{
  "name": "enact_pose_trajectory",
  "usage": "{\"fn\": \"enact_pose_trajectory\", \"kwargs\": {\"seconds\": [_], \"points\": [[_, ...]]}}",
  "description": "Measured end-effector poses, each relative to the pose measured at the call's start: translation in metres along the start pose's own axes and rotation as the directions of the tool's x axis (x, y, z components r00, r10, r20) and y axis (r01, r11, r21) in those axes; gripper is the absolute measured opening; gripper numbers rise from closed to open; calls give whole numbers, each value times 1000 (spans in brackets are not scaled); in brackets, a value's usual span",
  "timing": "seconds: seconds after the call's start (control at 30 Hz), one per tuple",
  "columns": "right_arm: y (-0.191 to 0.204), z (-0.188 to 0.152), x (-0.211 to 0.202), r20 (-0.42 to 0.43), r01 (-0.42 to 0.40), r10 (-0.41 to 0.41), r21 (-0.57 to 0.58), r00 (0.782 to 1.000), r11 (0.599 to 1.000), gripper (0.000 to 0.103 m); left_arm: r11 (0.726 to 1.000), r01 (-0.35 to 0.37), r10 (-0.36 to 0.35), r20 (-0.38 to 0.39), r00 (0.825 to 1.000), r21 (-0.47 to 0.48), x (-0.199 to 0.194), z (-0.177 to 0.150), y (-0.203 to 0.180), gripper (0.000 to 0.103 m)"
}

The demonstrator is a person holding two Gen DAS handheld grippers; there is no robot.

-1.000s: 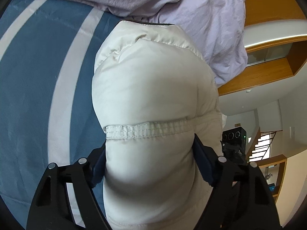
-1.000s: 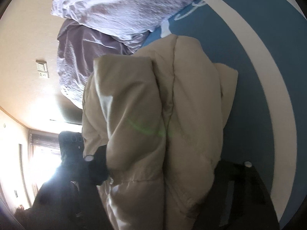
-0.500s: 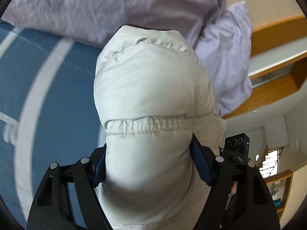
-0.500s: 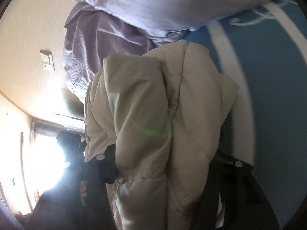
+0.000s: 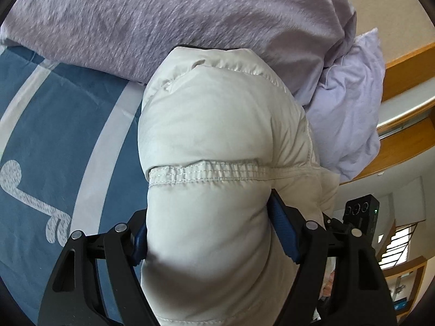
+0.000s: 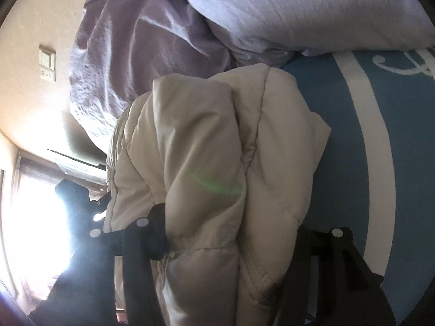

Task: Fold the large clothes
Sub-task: 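Lift the beige jacket bundle with both grippers and roll it over, then lower the rolled bundle onto the sheet below the pillows with both grippers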

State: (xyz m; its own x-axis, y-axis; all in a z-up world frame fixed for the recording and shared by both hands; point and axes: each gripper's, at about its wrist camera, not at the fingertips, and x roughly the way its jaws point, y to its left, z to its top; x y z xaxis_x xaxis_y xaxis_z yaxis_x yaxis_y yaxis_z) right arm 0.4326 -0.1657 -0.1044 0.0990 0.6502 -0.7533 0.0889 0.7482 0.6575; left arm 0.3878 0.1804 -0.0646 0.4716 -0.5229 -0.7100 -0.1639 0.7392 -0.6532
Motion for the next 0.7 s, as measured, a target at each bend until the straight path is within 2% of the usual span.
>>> {"fn": "enact_pose_trajectory", "kwargs": {"seconds": [0.17,0.27,0.33,0.57,0.6,0.67,0.7], "points": [[-7,-7,-1,22,6,-7,39,1000,999,57,999,-46,46,-2,999,19,5,3,-12,78],[1,-9,-7,49,77,-78,19,996,997,65,996,-84,84,5,996,37,2,2,-17,80],[6,-10,-12,61,115,-115,4,992,993,66,991,-123,123,17,992,58,-2,2,-23,81],[28,-11,-36,97,219,-214,-38,972,975,69,957,-252,243,73,967,147,-16,1,-43,82],[29,-11,-41,106,222,-218,-29,970,975,73,947,-276,263,101,960,166,-20,2,-48,82],[26,-13,-56,159,254,-253,14,954,967,85,935,-299,273,150,950,191,-28,3,-55,90],[24,-14,-65,190,264,-265,30,945,964,85,925,-319,283,185,941,206,-34,5,-61,91]]}}
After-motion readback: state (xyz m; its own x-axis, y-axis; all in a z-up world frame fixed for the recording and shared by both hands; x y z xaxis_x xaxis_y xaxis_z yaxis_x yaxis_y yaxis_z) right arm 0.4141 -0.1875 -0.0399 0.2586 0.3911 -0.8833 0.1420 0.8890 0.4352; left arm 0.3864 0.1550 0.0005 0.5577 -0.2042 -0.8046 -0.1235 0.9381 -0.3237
